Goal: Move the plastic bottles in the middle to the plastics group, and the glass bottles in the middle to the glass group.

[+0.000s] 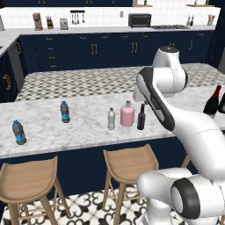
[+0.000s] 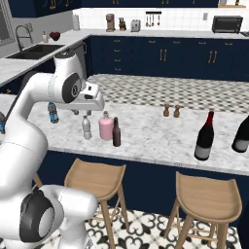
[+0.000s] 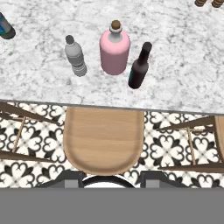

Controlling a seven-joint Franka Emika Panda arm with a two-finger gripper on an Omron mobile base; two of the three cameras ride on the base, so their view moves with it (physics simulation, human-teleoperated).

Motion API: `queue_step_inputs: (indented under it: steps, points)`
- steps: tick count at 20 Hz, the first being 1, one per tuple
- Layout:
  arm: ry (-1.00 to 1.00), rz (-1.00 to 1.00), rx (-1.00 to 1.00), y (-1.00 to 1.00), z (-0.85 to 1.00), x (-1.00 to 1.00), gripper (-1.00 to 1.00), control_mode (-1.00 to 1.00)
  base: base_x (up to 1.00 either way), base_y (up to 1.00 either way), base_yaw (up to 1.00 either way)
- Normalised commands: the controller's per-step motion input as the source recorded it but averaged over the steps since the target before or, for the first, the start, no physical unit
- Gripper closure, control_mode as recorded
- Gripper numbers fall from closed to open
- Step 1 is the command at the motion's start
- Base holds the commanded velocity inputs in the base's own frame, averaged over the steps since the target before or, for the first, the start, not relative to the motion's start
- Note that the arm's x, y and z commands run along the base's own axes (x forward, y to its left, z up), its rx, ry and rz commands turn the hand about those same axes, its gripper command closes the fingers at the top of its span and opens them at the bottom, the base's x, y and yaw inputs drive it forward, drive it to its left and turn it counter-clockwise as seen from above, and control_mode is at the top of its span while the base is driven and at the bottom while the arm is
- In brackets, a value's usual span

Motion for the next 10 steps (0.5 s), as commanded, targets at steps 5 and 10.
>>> queue_step_inputs:
  steps: [5,10]
  points:
    - [0.0,0.0,0.0,-0.13,-0.14,-0.06,-1.0,-1.0,0.0,0.0,0.0]
    - [0.0,0.02,0.01,-0.09,-0.31,0.6,-1.0,-1.0,0.0,0.0,0.0]
